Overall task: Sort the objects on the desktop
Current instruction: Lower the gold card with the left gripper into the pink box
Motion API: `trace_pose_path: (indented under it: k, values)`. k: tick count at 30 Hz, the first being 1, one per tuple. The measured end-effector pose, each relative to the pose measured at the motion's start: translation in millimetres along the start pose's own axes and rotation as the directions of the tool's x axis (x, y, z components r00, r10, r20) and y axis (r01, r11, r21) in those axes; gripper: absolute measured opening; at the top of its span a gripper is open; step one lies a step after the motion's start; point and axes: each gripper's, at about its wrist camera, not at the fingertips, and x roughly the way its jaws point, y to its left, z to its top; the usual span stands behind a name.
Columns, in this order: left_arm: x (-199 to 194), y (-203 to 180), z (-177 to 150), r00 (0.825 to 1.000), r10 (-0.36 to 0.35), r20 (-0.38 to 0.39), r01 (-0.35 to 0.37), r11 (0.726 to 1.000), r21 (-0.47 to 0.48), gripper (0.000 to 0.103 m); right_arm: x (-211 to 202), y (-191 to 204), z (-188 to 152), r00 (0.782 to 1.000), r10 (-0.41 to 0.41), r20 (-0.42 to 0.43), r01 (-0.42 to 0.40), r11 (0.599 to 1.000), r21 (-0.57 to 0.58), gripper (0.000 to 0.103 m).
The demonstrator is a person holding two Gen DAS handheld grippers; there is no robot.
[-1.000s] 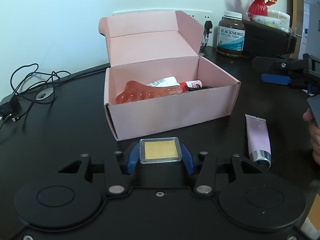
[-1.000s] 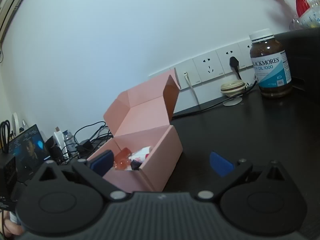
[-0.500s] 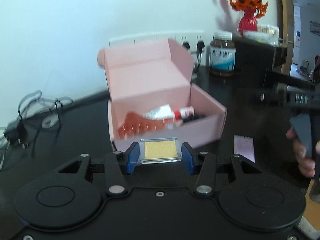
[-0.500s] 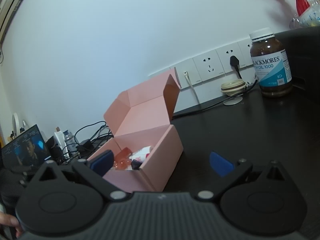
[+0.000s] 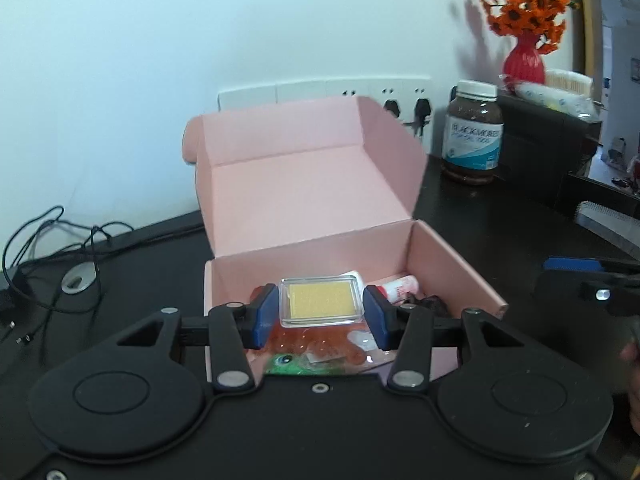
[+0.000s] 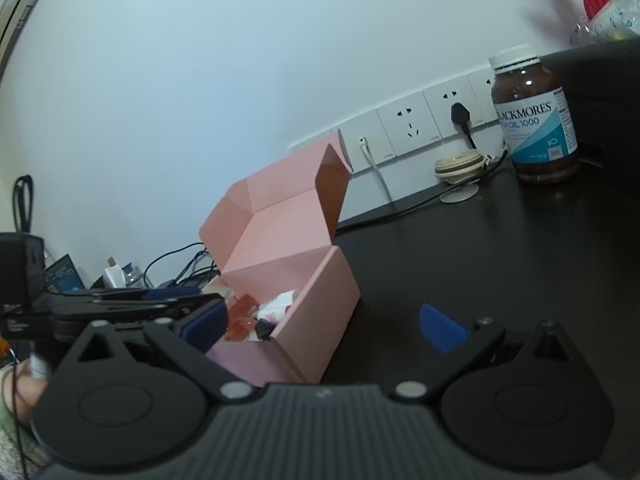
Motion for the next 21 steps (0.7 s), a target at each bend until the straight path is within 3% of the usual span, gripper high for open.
trace_pose_path:
  k: [13, 21]
  values:
    - [4.8, 9.4, -2.7, 0.999, -0.005, -0.038, 0.005, 1.000, -0.018, 0.047, -0.5, 0.2, 0.6, 1.000, -0.012, 0.008, 0.012, 1.000, -0.001, 0.102]
    - [24.2, -4.9, 16.3, 0.997, -0.067, -0.032, 0.066, 0.996, -0.052, 0.047, -0.9, -7.7, 2.1, 0.999, -0.045, 0.018, 0.044, 0.998, 0.052, 0.102]
